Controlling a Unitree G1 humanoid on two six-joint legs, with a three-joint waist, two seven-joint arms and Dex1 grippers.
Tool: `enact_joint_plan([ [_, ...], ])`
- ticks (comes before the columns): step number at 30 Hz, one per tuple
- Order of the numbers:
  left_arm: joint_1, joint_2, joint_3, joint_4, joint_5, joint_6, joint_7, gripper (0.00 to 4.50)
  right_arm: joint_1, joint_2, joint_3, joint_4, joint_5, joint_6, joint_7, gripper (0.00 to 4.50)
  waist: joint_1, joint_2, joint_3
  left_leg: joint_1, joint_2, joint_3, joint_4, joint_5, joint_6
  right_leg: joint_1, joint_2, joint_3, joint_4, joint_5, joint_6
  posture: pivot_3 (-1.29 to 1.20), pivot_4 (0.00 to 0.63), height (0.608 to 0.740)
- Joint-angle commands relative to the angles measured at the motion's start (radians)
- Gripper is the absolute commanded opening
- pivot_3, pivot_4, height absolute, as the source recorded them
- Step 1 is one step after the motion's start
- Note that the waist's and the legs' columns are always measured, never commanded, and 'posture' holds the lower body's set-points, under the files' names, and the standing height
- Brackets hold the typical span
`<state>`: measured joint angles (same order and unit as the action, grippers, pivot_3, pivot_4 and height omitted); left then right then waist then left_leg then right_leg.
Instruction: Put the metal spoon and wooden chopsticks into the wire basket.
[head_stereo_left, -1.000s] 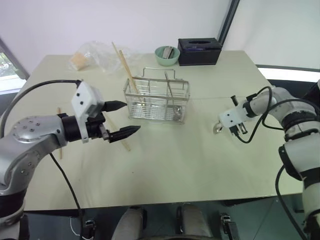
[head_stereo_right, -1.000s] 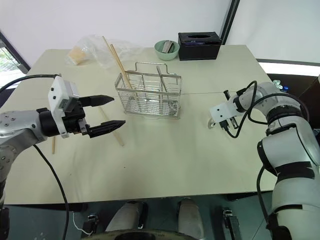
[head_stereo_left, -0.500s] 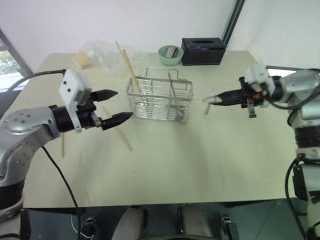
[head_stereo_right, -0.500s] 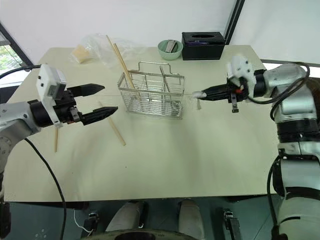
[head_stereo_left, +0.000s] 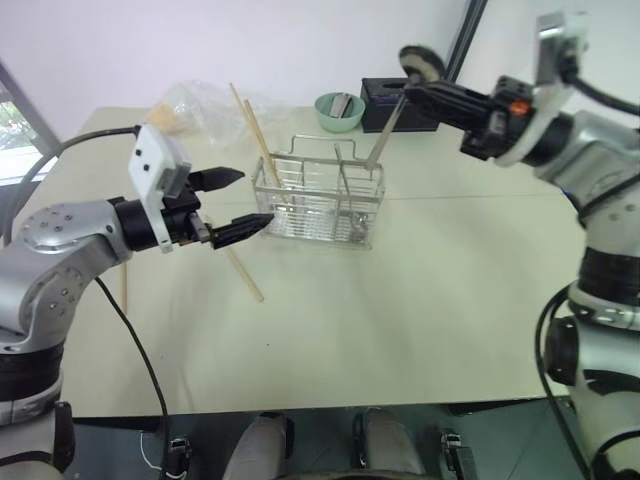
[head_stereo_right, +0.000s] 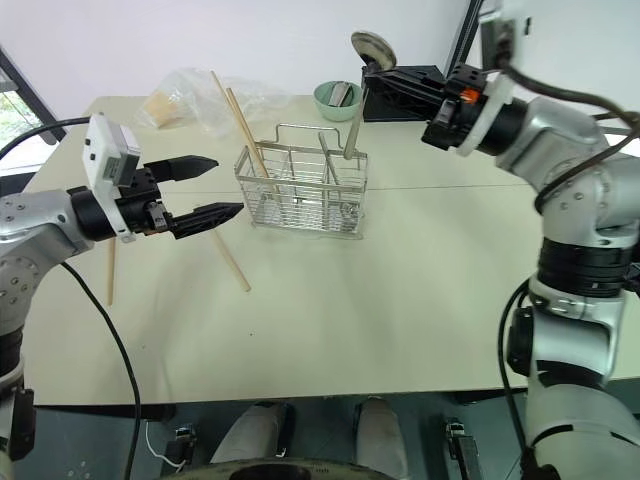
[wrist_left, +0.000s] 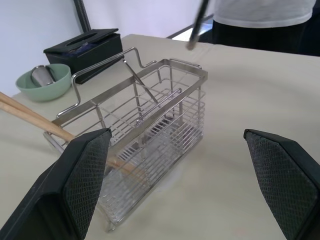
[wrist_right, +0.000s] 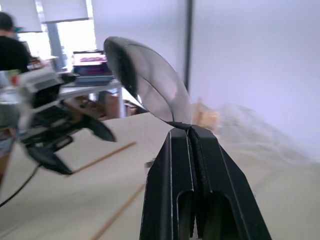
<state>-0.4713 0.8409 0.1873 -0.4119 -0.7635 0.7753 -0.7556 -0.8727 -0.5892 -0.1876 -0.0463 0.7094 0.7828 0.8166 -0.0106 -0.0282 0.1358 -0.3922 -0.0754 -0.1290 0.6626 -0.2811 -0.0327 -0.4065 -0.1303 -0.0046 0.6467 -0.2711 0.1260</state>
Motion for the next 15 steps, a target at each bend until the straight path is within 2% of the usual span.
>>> enact_joint_plan([
  [1, -0.019, 0.002, 0.015, -0.022, 0.007, -0.015, 0.006, 4.5, 0.024, 0.034, 0.028, -0.027, -0.04, -0.061, -0.032, 0.03, 0.0, 0.0, 0.0, 0.0, 0.0, 0.0, 0.0, 0.0, 0.0, 0.0, 0.0, 0.0, 0.0, 0.0, 0.0, 0.0, 0.15, 0.649],
  [5, -0.016, 0.008, 0.03, -0.032, 0.002, -0.006, 0.015, 4.5, 0.053, 0.09, 0.077, 0.012, -0.096, -0.08, -0.091, 0.03, -0.002, 0.0, 0.0, 0.0, 0.0, 0.0, 0.0, 0.0, 0.0, -0.001, 0.001, 0.0, 0.0, 0.0, 0.0, 0.0, 0.15, 0.649],
  [6, -0.013, 0.009, 0.035, -0.036, 0.001, -0.004, 0.02, 4.5, 0.062, 0.104, 0.087, 0.021, -0.105, -0.07, -0.109, 0.44, -0.002, 0.0, 0.0, 0.0, 0.0, 0.0, 0.0, 0.0, 0.0, -0.001, 0.001, 0.0, 0.001, 0.0, 0.0, 0.0, 0.15, 0.649],
  [7, -0.012, 0.01, 0.038, -0.039, -0.001, -0.003, 0.023, 4.5, 0.068, 0.114, 0.093, 0.027, -0.112, -0.063, -0.121, 0.56, -0.002, 0.0, 0.0, 0.0, 0.0, 0.0, 0.0, 0.0, 0.0, -0.001, 0.001, 0.0, 0.001, 0.0, 0.0, 0.0, 0.15, 0.649],
  [9, -0.006, 0.012, 0.047, -0.048, -0.006, 0.003, 0.032, 4.5, 0.081, 0.128, 0.116, 0.026, -0.151, -0.084, -0.146, 1.27, -0.001, 0.0, 0.0, 0.0, 0.0, -0.001, 0.0, 0.0, 0.0, -0.001, 0.002, 0.0, 0.001, 0.0, 0.0, 0.0, 0.15, 0.649],
  [12, 0.007, 0.015, 0.063, -0.059, -0.015, 0.012, 0.043, 4.5, 0.079, 0.131, 0.129, 0.032, -0.191, -0.095, -0.177, 2.93, -0.002, 0.0, 0.0, 0.0, 0.0, -0.001, 0.0, 0.0, 0.0, -0.001, 0.002, 0.0, 0.001, 0.0, 0.0, 0.0, 0.15, 0.649],
  [14, 0.015, 0.017, 0.072, -0.062, -0.018, 0.014, 0.046, 4.5, 0.071, 0.133, 0.123, 0.041, -0.198, -0.092, -0.187, 3.86, -0.002, 0.0, 0.0, 0.0, 0.0, -0.001, 0.0, 0.0, 0.0, -0.001, 0.003, 0.0, 0.001, 0.0, 0.0, 0.0, 0.15, 0.649],
  [15, 0.019, 0.018, 0.08, -0.057, -0.018, 0.013, 0.051, 4.5, 0.058, 0.127, 0.116, 0.05, -0.198, -0.09, -0.186, 3.86, -0.002, 0.0, 0.0, 0.001, 0.001, -0.001, 0.0, 0.0, 0.0, -0.002, 0.003, 0.0, 0.001, 0.0, 0.0, 0.0, 0.15, 0.649],
])
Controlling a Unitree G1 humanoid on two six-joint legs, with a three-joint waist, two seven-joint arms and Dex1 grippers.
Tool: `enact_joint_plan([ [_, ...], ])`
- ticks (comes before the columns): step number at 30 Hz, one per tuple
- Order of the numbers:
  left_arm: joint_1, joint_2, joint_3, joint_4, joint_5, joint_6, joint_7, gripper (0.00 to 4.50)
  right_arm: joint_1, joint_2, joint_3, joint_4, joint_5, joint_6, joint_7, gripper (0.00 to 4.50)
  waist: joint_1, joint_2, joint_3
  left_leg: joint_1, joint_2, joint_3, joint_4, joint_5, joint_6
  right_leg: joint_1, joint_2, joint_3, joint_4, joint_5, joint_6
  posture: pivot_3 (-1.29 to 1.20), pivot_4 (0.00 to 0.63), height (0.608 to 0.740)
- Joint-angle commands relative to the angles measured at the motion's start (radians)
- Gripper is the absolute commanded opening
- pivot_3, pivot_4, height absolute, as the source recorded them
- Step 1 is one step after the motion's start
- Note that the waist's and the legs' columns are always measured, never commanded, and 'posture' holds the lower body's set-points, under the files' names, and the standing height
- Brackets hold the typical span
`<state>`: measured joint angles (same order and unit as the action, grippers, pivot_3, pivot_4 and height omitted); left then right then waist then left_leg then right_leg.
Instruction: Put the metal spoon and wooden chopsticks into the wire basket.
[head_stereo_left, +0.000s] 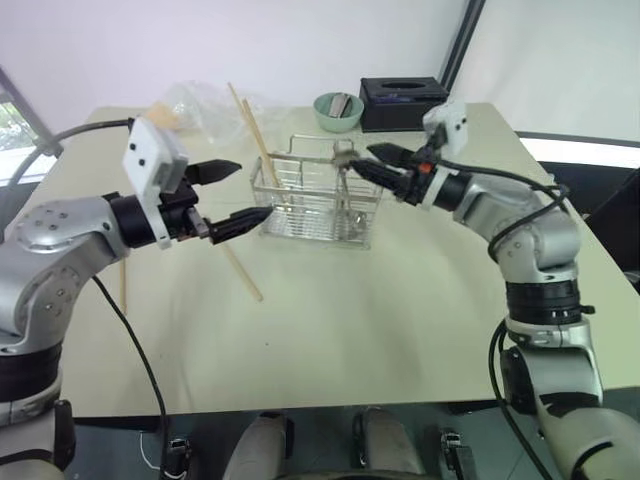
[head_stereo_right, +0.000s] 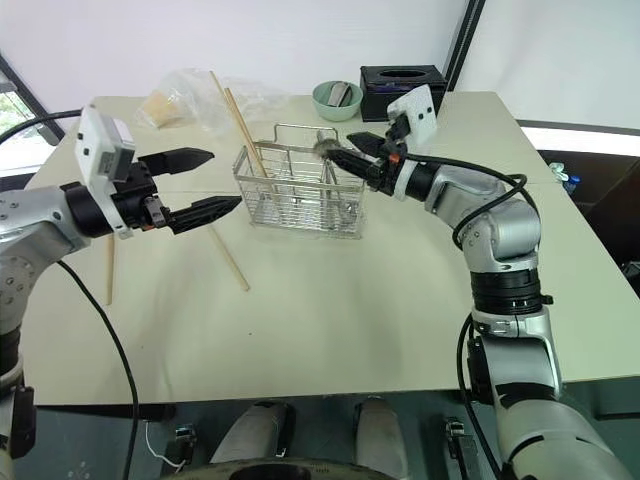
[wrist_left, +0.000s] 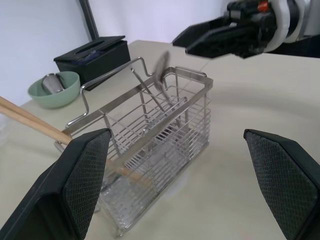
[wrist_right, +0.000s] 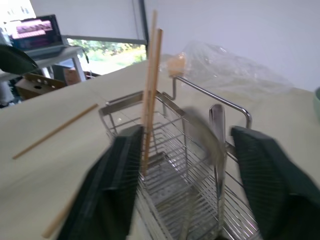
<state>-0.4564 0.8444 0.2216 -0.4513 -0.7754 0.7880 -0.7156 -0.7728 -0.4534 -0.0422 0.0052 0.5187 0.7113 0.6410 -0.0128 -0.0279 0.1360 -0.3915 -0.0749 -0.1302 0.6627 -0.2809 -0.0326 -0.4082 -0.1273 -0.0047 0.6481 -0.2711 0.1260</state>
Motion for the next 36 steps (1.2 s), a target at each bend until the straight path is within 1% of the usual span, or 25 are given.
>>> enact_joint_plan([
  [1, 0.009, 0.014, 0.055, -0.015, -0.005, 0.0, 0.017, 4.5, -0.053, -0.016, -0.038, 0.003, -0.007, -0.017, -0.009, 3.86, 0.0, 0.0, 0.0, 0.0, 0.0, 0.0, 0.0, 0.0, 0.0, 0.0, 0.0, 0.0, 0.0, 0.0, 0.0, 0.0, 0.15, 0.649],
  [4, 0.017, 0.001, 0.107, 0.005, -0.02, 0.013, 0.055, 4.5, -0.082, -0.049, -0.06, 0.003, -0.001, -0.03, 0.016, 3.86, 0.0, 0.0, 0.0, 0.0, 0.0, 0.0, 0.0, 0.0, 0.0, 0.0, 0.0, 0.0, 0.0, 0.0, 0.0, 0.0, 0.15, 0.649],
  [7, 0.028, -0.015, 0.163, 0.017, -0.047, 0.033, 0.1, 4.5, -0.095, -0.079, -0.087, -0.021, 0.043, -0.011, 0.06, 3.86, 0.001, 0.0, 0.0, 0.0, 0.0, -0.001, 0.0, 0.0, 0.0, 0.0, 0.001, 0.0, 0.0, 0.0, 0.0, 0.0, 0.15, 0.649],
  [10, 0.022, -0.057, 0.247, 0.056, -0.062, 0.068, 0.226, 4.5, -0.075, -0.146, -0.133, -0.101, 0.148, 0.013, 0.195, 3.86, 0.002, 0.0, 0.0, 0.0, 0.0, -0.001, 0.0, 0.0, 0.0, 0.0, 0.001, 0.0, -0.001, 0.0, 0.0, 0.0, 0.15, 0.649],
  [13, 0.006, -0.079, 0.277, 0.103, -0.029, 0.097, 0.337, 4.5, -0.031, -0.206, -0.148, -0.173, 0.221, 0.034, 0.299, 3.86, 0.002, 0.0, 0.0, 0.0, 0.0, -0.002, 0.0, 0.0, 0.0, 0.001, 0.001, -0.001, -0.001, 0.0, 0.0, 0.0, 0.15, 0.649],
  [15, -0.03, -0.089, 0.266, 0.177, 0.039, 0.144, 0.467, 4.5, 0.014, -0.242, -0.148, -0.232, 0.264, 0.056, 0.346, 3.86, 0.003, -0.002, -0.001, 0.0, 0.001, -0.003, 0.0, 0.0, 0.0, 0.002, 0.002, -0.001, -0.001, 0.0, 0.0, 0.0, 0.15, 0.649],
  [18, -0.087, -0.114, 0.254, 0.281, 0.127, 0.233, 0.644, 4.5, 0.073, -0.267, -0.146, -0.295, 0.305, 0.079, 0.366, 3.86, 0.003, -0.003, -0.002, 0.001, 0.001, -0.003, 0.0, 0.0, 0.0, 0.004, 0.002, -0.001, -0.001, 0.0, 0.0, 0.0, 0.15, 0.649],
  [20, -0.136, -0.156, 0.264, 0.386, 0.178, 0.3, 0.753, 4.5, 0.123, -0.269, -0.13, -0.333, 0.3, 0.073, 0.366, 3.86, 0.004, -0.003, -0.002, 0.001, 0.001, -0.003, 0.0, 0.0, 0.0, 0.004, 0.002, -0.001, -0.001, 0.0, 0.001, 0.0, 0.15, 0.649],
  [21, -0.155, -0.17, 0.258, 0.435, 0.201, 0.322, 0.783, 4.5, 0.143, -0.27, -0.123, -0.346, 0.297, 0.071, 0.364, 3.86, 0.005, -0.004, -0.003, 0.001, 0.001, -0.003, 0.0, 0.0, 0.0, 0.004, 0.002, -0.001, -0.001, 0.0, 0.001, 0.0, 0.15, 0.649],
  [24, -0.206, -0.184, 0.199, 0.547, 0.267, 0.343, 0.803, 4.5, 0.178, -0.272, -0.109, -0.376, 0.299, 0.07, 0.358, 3.86, 0.005, -0.005, -0.003, 0.001, 0.001, -0.004, 0.0, 0.0, 0.0, 0.003, 0.003, -0.001, 0.0, 0.002, 0.004, 0.0, 0.15, 0.649],
  [29, -0.305, -0.204, 0.186, 0.785, 0.325, 0.387, 0.806, 4.5, 0.218, -0.276, -0.105, -0.414, 0.305, 0.07, 0.345, 3.86, 0.006, -0.006, -0.003, -0.001, 0.001, -0.004, 0.0, 0.0, 0.0, 0.0, 0.002, -0.001, -0.001, 0.002, 0.004, 0.0, 0.15, 0.649],
  [31, -0.345, -0.196, 0.18, 0.891, 0.353, 0.377, 0.795, 4.5, 0.227, -0.275, -0.113, -0.418, 0.311, 0.075, 0.333, 3.86, 0.006, -0.006, -0.003, -0.001, 0.0, -0.004, 0.0, 0.0, -0.001, 0.0, 0.001, -0.001, -0.001, 0.002, 0.004, 0.0, 0.15, 0.649],
  [36, -0.419, -0.154, 0.155, 1.082, 0.42, 0.32, 0.747, 4.5, 0.264, -0.276, -0.131, -0.435, 0.322, 0.078, 0.302, 3.86, 0.005, -0.008, -0.003, -0.001, 0.0, -0.003, 0.0, 0.0, -0.001, 0.0, 0.0, -0.001, -0.001, 0.002, 0.004, 0.0, 0.15, 0.649],
])
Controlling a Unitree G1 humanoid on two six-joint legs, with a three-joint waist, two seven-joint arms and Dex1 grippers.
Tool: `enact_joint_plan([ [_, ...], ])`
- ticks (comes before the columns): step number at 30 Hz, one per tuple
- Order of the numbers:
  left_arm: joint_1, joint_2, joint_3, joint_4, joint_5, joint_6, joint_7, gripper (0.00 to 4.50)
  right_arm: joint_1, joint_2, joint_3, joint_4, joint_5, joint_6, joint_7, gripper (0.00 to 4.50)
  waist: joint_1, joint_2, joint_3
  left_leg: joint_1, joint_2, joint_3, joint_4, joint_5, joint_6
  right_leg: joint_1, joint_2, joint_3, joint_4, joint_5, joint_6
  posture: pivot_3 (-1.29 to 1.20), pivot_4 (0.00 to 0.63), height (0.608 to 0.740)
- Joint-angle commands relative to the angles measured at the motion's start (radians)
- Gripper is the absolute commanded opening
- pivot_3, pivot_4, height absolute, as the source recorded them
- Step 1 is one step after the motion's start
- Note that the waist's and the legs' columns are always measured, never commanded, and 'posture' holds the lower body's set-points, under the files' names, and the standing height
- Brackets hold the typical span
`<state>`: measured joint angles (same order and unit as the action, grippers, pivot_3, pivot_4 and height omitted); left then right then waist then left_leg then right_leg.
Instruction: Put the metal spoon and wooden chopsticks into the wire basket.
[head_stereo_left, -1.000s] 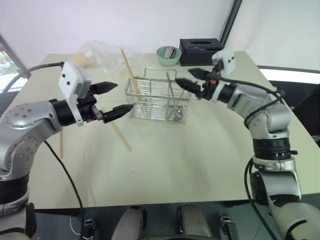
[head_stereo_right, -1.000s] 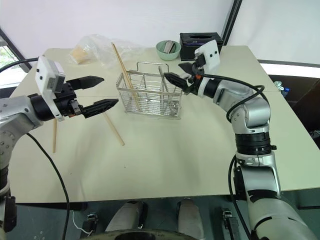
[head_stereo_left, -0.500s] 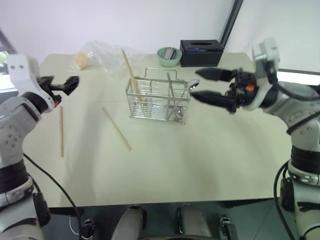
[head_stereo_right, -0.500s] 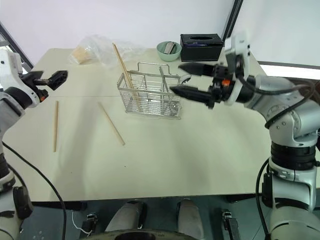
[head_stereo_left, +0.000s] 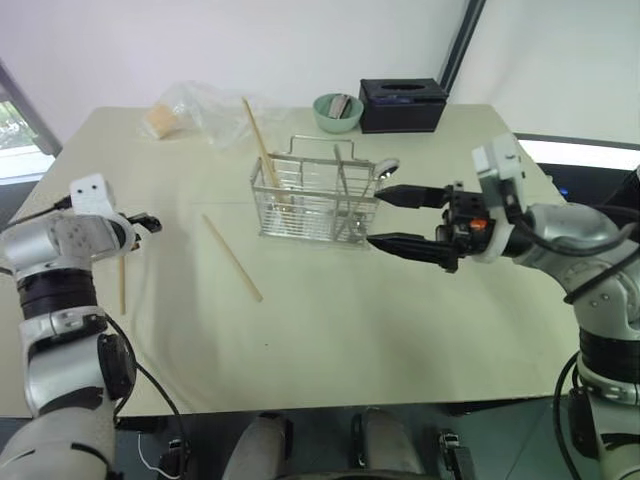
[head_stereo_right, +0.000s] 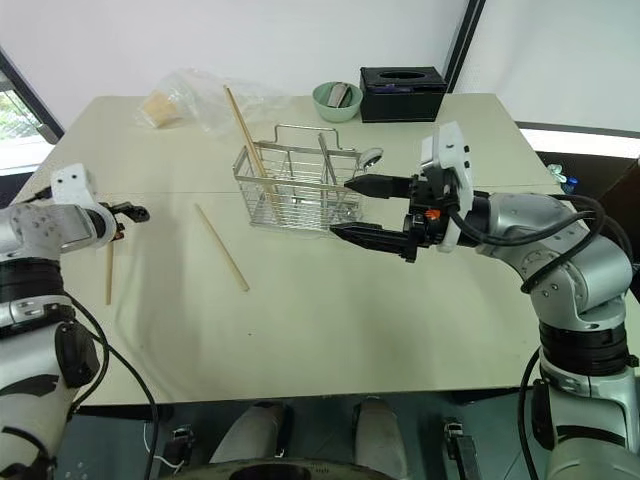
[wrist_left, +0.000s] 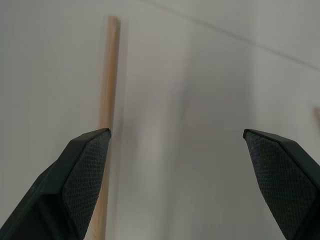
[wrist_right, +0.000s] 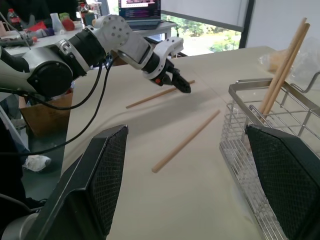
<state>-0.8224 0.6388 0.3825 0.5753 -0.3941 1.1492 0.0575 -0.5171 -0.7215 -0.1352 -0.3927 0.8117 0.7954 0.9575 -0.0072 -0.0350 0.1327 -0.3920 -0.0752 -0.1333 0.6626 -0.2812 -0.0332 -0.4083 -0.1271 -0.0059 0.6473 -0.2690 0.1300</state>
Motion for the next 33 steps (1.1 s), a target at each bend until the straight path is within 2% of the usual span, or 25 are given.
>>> enact_joint_plan([
  [1, -0.064, 0.059, -0.012, 0.082, 0.049, -0.05, -0.038, 4.5, 0.016, -0.009, -0.04, -0.041, 0.032, -0.006, -0.019, 3.86, -0.001, 0.0, 0.0, 0.0, 0.0, 0.0, 0.0, 0.0, 0.0, 0.0, 0.0, 0.0, 0.0, 0.0, 0.0, 0.0, 0.15, 0.649],
  [10, -0.096, 0.089, -0.056, 0.22, 0.123, -0.097, -0.109, 4.5, 0.059, -0.004, -0.053, -0.06, 0.052, -0.01, -0.072, 3.86, 0.002, -0.001, 0.0, 0.0, 0.0, 0.0, -0.001, 0.0, 0.0, 0.0, -0.001, 0.0, 0.0, 0.0, 0.0, 0.0, 0.15, 0.649],
  [21, -0.12, 0.099, -0.023, 0.304, 0.137, -0.084, -0.118, 4.5, 0.049, -0.004, -0.05, -0.031, 0.048, -0.024, -0.091, 3.86, 0.001, -0.001, 0.0, 0.0, 0.0, 0.0, -0.001, 0.0, 0.0, -0.001, -0.002, 0.0, 0.0, 0.0, 0.0, 0.0, 0.15, 0.649],
  [22, -0.121, 0.098, -0.023, 0.309, 0.135, -0.081, -0.123, 3.93, 0.049, -0.005, -0.05, -0.03, 0.048, -0.024, -0.091, 3.89, 0.0, -0.001, 0.0, 0.0, 0.0, 0.0, -0.001, 0.0, 0.0, -0.001, -0.002, 0.0, 0.0, 0.0, 0.0, 0.0, 0.15, 0.649],
  [24, -0.123, 0.093, -0.021, 0.316, 0.134, -0.078, -0.128, 3.2, 0.049, -0.005, -0.047, -0.027, 0.045, -0.027, -0.089, 3.89, 0.0, -0.001, 0.0, 0.0, 0.0, 0.0, -0.001, 0.0, 0.0, 0.0, -0.002, -0.001, 0.0, 0.0, 0.0, 0.0, 0.15, 0.649],
  [29, -0.129, 0.08, -0.004, 0.325, 0.131, -0.077, -0.118, 0.42, 0.067, -0.021, -0.035, -0.037, 0.031, -0.037, -0.066, 3.89, 0.013, 0.0, 0.0, 0.001, 0.0, 0.0, -0.001, 0.0, 0.0, -0.001, -0.002, -0.001, 0.0, 0.0, 0.001, 0.0, 0.15, 0.649],
  [30, -0.131, 0.079, -0.002, 0.326, 0.133, -0.077, -0.117, 0.03, 0.07, -0.024, -0.036, -0.039, 0.033, -0.035, -0.062, 3.89, 0.017, -0.001, 0.0, 0.001, -0.001, 0.0, -0.001, 0.0, 0.0, -0.001, -0.002, -0.001, 0.0, 0.0, 0.001, 0.0, 0.15, 0.649],
  [33, -0.137, 0.076, 0.002, 0.331, 0.136, -0.079, -0.116, 0.03, 0.074, -0.03, -0.041, -0.039, 0.035, -0.032, -0.054, 3.89, 0.021, -0.001, 0.0, 0.001, -0.001, 0.0, -0.001, 0.0, 0.0, -0.001, -0.002, -0.001, 0.0, 0.0, 0.001, 0.0, 0.15, 0.649],
])
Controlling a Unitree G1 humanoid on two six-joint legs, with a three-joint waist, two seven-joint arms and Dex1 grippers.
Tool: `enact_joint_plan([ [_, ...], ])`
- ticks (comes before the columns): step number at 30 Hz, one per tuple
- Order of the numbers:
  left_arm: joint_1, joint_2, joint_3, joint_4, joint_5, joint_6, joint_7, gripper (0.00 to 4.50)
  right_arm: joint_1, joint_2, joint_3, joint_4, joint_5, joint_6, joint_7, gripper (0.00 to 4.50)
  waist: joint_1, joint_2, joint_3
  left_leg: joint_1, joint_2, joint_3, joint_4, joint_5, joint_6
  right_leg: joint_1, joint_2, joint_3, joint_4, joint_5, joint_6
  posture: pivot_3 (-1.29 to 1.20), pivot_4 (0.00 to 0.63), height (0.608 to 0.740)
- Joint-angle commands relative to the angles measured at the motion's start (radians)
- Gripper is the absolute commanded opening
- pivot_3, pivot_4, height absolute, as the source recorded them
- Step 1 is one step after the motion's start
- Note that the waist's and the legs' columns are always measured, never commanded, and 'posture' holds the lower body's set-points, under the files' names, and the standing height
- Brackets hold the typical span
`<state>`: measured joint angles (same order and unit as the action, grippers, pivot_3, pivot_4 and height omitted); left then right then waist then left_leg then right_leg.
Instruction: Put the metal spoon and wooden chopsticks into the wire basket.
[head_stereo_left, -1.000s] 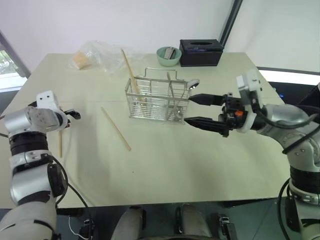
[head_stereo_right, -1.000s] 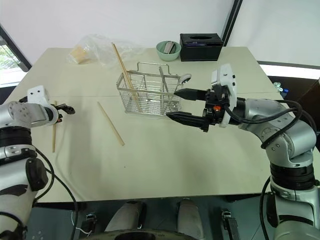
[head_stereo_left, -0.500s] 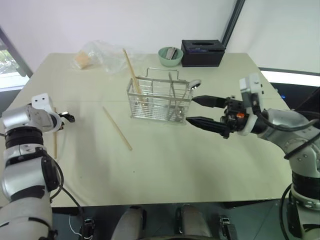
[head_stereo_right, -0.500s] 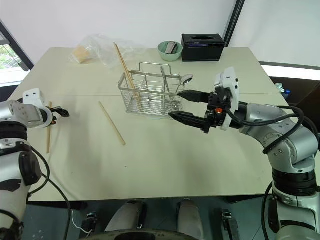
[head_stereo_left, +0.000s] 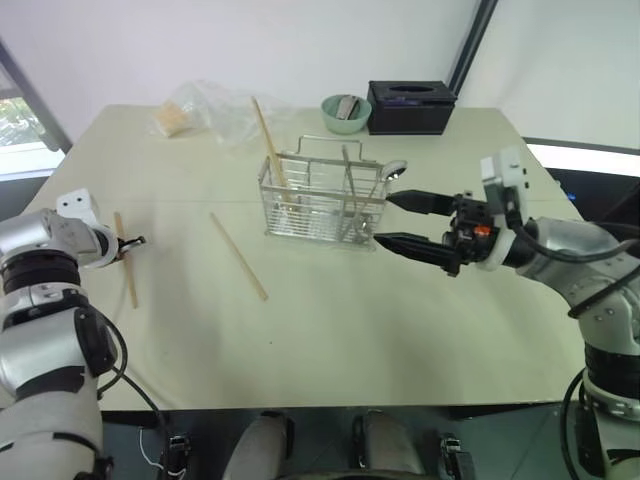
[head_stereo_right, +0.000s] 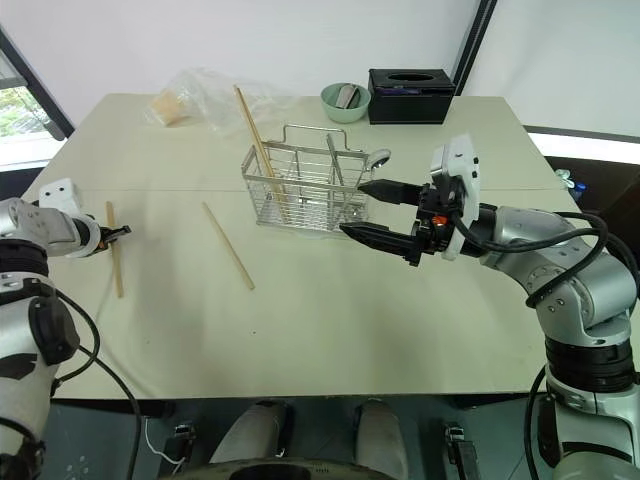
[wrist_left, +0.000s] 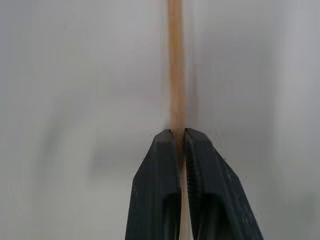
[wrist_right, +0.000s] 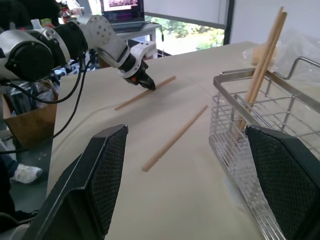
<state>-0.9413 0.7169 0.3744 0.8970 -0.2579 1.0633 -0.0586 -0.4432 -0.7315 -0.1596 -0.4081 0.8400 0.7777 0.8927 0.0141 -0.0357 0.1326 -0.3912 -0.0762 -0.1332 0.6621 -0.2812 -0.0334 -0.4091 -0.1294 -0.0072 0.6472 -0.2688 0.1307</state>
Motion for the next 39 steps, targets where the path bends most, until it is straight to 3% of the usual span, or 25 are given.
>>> enact_joint_plan([
  [1, -0.021, -0.002, 0.01, 0.011, 0.001, 0.006, 0.0, 0.03, 0.001, -0.022, -0.018, -0.023, 0.006, -0.015, 0.012, 3.89, 0.0, 0.0, 0.0, 0.0, 0.0, 0.0, 0.0, 0.0, 0.0, 0.0, 0.0, 0.0, 0.0, 0.0, 0.0, 0.0, 0.15, 0.649],
  [12, -0.048, -0.003, 0.046, -0.057, -0.013, -0.125, 0.0, 0.03, 0.012, -0.028, -0.021, -0.035, 0.005, -0.016, 0.003, 3.89, -0.001, -0.001, 0.0, 0.0, 0.0, 0.0, 0.0, 0.0, 0.0, 0.0, -0.002, 0.0, 0.0, 0.0, 0.0, 0.0, 0.15, 0.649],
  [22, -0.027, -0.054, 0.127, -0.437, -0.119, -0.332, -0.063, 0.03, -0.004, -0.013, 0.001, -0.018, -0.019, -0.047, -0.003, 3.89, -0.001, -0.001, 0.0, -0.002, 0.0, 0.001, 0.0, 0.0, 0.0, 0.001, -0.004, 0.0, -0.001, 0.0, 0.0, 0.0, 0.15, 0.649],
  [29, -0.115, -0.121, 0.164, -0.591, -0.213, -0.39, -0.044, 0.03, -0.027, -0.012, -0.017, 0.001, -0.029, -0.07, -0.015, 3.89, -0.001, -0.001, 0.0, -0.002, 0.0, 0.001, 0.0, 0.0, 0.0, 0.002, -0.003, -0.001, -0.001, 0.0, 0.0, 0.0, 0.15, 0.649],
  [39, -0.207, -0.326, 0.036, -0.704, -0.262, -0.553, -0.137, 0.03, -0.081, -0.032, -0.103, 0.049, -0.042, -0.064, -0.119, 3.89, 0.001, -0.001, 0.0, -0.002, -0.002, 0.001, 0.001, 0.0, -0.001, 0.004, -0.003, -0.001, -0.002, 0.0, 0.001, 0.0, 0.15, 0.649],
])
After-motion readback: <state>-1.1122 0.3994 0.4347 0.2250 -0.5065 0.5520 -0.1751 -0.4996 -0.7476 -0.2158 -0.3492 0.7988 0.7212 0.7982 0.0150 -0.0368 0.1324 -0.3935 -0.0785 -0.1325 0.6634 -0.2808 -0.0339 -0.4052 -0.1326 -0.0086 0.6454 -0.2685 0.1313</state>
